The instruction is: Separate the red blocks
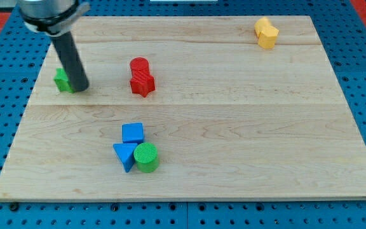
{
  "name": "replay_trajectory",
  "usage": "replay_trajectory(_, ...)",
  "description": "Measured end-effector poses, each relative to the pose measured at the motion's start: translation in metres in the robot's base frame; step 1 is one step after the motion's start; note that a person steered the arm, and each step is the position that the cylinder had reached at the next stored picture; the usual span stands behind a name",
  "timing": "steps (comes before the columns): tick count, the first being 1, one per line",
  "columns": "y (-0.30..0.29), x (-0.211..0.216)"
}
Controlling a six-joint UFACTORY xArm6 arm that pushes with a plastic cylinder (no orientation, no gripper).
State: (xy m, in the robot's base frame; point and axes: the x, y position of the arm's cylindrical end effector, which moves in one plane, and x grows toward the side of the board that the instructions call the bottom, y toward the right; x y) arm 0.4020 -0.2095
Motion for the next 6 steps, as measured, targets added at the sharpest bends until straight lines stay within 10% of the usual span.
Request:
replay_trajectory(3, 0.059, -0.075)
replay_trajectory(6, 0.153, -0.039)
